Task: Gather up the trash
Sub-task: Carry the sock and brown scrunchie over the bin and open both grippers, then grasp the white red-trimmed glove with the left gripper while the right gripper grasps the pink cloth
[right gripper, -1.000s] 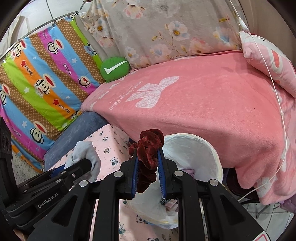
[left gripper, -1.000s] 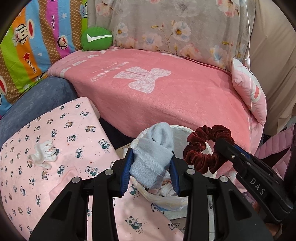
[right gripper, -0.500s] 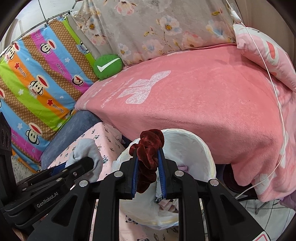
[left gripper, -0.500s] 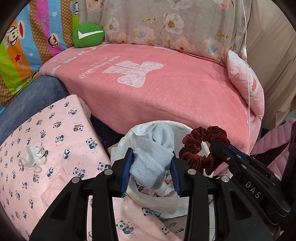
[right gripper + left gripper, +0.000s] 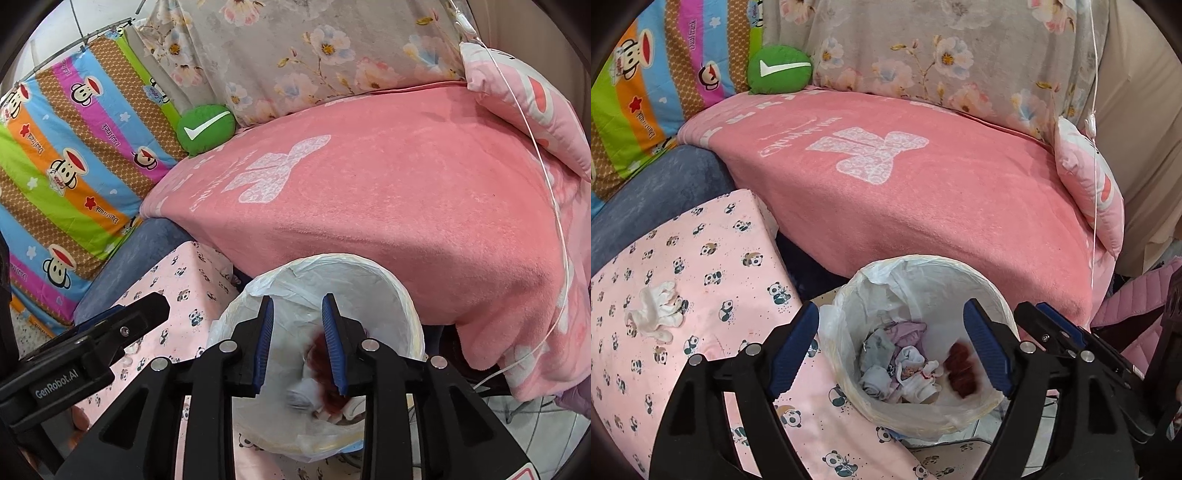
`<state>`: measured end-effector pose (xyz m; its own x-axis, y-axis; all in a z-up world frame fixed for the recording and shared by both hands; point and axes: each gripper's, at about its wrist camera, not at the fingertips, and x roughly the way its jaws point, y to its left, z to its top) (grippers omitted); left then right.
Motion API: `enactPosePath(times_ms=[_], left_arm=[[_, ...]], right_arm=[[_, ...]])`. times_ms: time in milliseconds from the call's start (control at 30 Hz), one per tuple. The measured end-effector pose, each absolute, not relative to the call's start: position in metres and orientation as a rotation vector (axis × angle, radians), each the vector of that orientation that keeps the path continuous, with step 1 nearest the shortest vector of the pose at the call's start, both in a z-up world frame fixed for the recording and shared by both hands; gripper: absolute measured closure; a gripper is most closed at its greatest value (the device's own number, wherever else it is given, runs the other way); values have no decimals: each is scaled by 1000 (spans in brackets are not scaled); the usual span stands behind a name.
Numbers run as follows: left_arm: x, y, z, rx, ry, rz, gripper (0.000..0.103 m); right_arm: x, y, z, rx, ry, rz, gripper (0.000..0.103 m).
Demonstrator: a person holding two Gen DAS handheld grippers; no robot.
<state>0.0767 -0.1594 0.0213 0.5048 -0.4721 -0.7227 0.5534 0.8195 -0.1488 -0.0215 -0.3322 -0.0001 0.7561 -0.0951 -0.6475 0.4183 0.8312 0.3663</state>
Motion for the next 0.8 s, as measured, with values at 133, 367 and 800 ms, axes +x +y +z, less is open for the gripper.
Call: enactPosePath(times_ms=[133,367,800], left_arm=[[77,-154,20,100,837,-606,26],[76,-141,20,81,835,-590,26],[78,-107,15,34,846,-539,26]], right_arm=[[-20,-329,1,517,656,-287,68],[-18,-318,5,494,661,-270,67],[-10,-281,7,445,681,-224,59]])
